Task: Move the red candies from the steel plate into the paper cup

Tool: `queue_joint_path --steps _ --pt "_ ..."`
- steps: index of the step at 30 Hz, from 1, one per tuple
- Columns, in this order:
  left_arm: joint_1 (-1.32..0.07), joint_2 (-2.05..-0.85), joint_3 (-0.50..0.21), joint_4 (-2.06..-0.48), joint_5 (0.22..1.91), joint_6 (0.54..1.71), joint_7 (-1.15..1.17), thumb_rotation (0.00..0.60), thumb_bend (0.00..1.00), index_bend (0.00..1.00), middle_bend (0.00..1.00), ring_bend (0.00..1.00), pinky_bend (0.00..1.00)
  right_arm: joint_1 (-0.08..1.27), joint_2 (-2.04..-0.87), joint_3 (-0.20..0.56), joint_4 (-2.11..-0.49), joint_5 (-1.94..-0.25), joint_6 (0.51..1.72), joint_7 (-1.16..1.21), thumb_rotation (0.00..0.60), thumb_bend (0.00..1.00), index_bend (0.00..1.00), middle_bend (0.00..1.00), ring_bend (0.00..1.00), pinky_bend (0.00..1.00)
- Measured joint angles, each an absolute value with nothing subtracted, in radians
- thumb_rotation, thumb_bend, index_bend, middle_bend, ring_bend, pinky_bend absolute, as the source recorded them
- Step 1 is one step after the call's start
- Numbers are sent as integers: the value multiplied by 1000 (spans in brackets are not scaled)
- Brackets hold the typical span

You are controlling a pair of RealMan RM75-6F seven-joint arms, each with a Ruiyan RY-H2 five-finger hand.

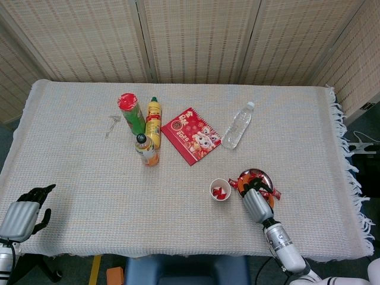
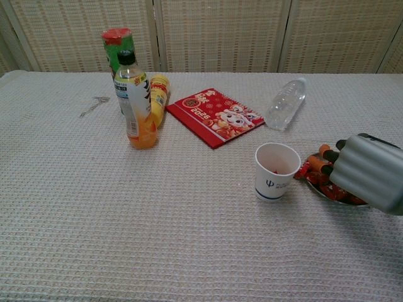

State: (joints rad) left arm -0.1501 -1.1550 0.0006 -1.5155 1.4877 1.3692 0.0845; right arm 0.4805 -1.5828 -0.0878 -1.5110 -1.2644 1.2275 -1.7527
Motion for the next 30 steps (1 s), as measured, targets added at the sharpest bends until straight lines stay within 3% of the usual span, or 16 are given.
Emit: queue_joint_path --steps 15,30 --pt "-146 -1152 1 -1515 1491 1379 81 600 553 118 218 169 302 476 -1678 -91 -1356 -1266 1230 -1760 600 116 146 157 340 714" --pt "-142 -1146 0 -1513 1493 1386 67 600 552 117 224 171 303 466 -1752 -105 -1198 -1303 1227 -1749 600 116 223 282 380 744"
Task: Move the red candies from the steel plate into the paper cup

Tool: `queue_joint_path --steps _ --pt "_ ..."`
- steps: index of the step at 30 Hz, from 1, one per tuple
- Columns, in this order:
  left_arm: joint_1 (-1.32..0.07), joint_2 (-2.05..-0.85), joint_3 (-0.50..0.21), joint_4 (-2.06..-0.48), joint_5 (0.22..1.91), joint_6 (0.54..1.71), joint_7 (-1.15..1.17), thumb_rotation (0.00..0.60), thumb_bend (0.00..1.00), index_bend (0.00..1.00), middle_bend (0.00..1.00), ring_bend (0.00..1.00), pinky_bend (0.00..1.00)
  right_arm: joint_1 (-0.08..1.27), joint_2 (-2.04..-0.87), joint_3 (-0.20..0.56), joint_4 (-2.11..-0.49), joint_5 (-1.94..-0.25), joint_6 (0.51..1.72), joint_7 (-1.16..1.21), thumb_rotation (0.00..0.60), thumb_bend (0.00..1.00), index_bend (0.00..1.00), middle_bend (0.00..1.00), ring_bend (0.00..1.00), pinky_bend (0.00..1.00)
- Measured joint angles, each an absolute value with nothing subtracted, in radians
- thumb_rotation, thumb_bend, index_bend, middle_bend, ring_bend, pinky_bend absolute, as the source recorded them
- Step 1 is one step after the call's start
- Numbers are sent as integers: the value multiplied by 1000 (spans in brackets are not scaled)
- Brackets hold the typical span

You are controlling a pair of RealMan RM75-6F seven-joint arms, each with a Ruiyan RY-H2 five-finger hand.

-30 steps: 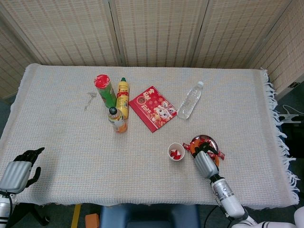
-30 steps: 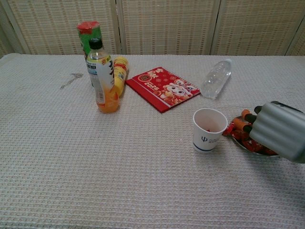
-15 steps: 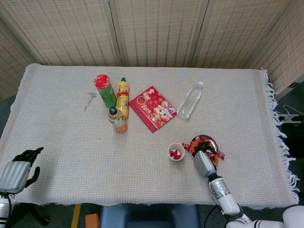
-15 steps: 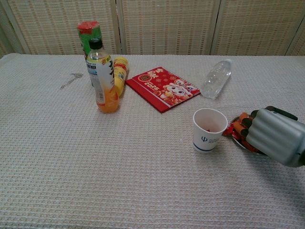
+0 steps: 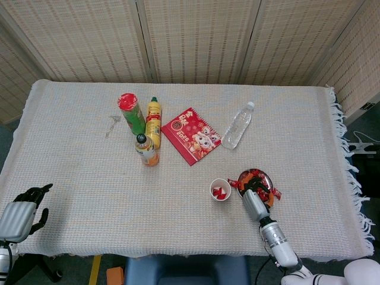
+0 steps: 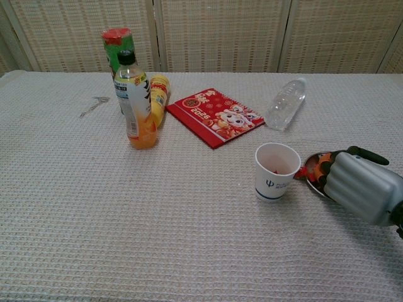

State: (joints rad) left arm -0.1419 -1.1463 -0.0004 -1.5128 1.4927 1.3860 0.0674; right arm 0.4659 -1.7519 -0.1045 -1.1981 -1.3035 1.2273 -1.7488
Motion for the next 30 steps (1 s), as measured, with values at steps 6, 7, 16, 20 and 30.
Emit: queue_joint_path --steps 6,7,16,20,30 --pt "-140 -1147 -4 -1511 1489 1392 73 600 552 118 227 173 304 463 -1775 -107 -1136 -1324 1222 -1733 600 115 259 342 400 761" --pt "-139 -1148 -5 -1511 1488 1393 75 600 552 119 227 173 303 461 -1779 -107 -1125 -1327 1221 -1730 600 115 261 345 401 766" --pt "-138 -1151 -7 -1510 1484 1395 83 600 552 120 230 174 305 456 -1804 -114 -1055 -1370 1210 -1697 600 116 387 490 440 809" --pt "-136 -1152 -8 -1511 1484 1397 87 600 555 121 231 175 307 454 -1812 -112 -1035 -1374 1196 -1704 600 117 454 562 467 818" --pt "-136 -1152 -8 -1512 1482 1395 89 600 593 125 232 176 311 459 -1820 -96 -1008 -1384 1165 -1700 600 357 625 673 508 837"
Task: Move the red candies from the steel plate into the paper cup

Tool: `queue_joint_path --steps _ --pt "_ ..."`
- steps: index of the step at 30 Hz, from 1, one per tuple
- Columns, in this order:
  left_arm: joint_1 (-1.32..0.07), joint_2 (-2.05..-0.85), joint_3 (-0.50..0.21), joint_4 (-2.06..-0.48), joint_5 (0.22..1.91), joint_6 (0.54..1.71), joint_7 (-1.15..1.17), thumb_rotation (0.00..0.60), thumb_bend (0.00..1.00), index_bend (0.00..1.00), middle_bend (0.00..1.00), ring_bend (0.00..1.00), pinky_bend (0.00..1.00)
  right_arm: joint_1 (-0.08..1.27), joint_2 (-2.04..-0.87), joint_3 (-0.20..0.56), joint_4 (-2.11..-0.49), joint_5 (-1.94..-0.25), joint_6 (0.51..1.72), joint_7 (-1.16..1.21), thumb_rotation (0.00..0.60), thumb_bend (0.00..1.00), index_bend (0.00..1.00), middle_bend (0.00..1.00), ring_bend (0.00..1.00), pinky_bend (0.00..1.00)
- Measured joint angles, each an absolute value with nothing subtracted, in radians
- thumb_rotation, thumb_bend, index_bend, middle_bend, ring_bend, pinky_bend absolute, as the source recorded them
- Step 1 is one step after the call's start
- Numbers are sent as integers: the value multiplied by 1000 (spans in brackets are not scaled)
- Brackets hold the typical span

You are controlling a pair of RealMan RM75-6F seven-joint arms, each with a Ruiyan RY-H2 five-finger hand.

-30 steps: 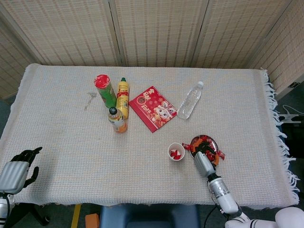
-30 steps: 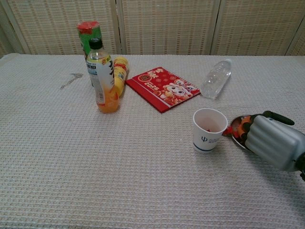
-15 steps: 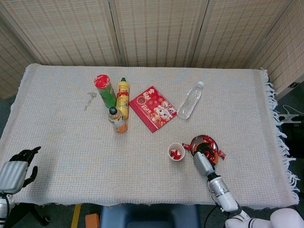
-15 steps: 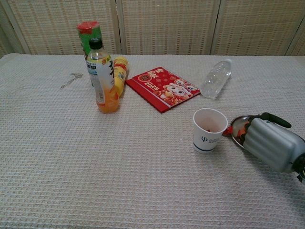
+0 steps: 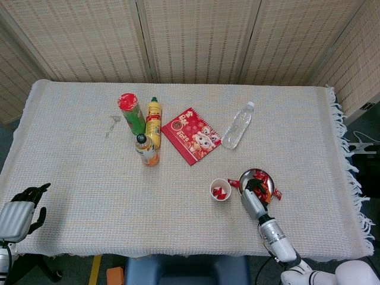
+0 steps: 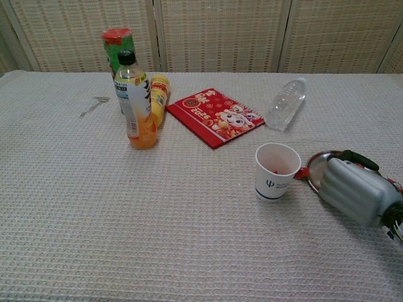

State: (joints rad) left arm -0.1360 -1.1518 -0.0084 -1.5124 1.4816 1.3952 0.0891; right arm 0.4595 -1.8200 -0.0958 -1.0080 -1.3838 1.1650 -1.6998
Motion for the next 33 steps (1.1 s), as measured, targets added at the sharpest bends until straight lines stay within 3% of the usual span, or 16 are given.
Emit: queue_joint_path --steps 10,19,33 --pt "-132 -1151 -9 -1514 1481 1400 89 600 654 132 232 176 314 470 -1823 -93 -983 -1405 1132 -1680 600 603 826 776 531 849" --pt "-131 -1151 -10 -1516 1479 1400 91 600 687 137 233 177 318 472 -1812 -90 -982 -1424 1123 -1657 600 712 989 854 567 864" --pt "-129 -1152 -11 -1517 1479 1404 99 600 750 146 233 177 321 472 -1783 -75 -999 -1466 1152 -1603 600 749 1000 870 580 874"
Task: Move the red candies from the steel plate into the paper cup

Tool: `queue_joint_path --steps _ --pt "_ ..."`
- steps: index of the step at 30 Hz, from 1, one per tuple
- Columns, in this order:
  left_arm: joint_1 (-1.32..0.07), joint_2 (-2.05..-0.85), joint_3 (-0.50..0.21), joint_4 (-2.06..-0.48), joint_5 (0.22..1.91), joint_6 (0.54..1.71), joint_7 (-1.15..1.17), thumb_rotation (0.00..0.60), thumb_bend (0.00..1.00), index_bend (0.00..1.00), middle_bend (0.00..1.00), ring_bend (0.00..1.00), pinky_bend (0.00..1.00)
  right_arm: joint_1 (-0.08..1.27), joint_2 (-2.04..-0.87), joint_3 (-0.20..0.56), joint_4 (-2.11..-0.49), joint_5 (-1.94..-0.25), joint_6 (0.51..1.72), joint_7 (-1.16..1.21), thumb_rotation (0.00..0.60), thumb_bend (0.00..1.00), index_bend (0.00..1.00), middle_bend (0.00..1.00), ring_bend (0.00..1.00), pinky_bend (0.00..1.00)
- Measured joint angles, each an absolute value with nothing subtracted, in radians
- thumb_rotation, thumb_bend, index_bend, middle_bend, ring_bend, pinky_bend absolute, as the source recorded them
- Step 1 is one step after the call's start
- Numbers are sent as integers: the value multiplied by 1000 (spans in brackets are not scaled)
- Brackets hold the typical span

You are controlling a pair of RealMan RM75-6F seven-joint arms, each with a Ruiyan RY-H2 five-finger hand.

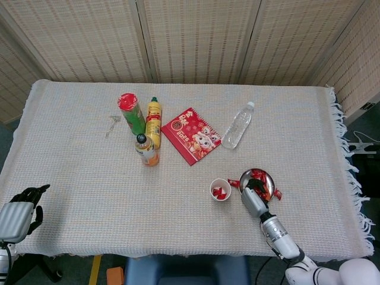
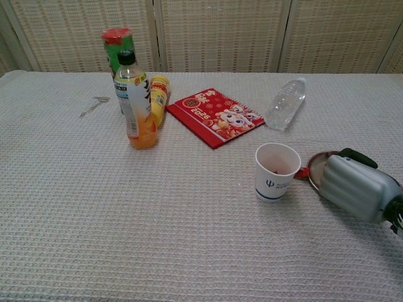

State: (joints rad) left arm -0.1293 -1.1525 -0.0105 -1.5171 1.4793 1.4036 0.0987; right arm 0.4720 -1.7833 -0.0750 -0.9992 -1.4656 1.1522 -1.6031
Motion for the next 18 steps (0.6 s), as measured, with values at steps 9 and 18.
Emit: queue_joint_path --steps 9,18 --pt "-130 -1151 -9 -1516 1483 1403 92 600 749 145 231 177 323 479 -1749 -50 -1053 -1494 1189 -1594 600 749 1000 870 581 881" --pt "-130 -1155 -10 -1517 1481 1402 100 600 748 146 231 178 330 484 -1704 -19 -1135 -1512 1228 -1590 600 749 1000 870 581 881"
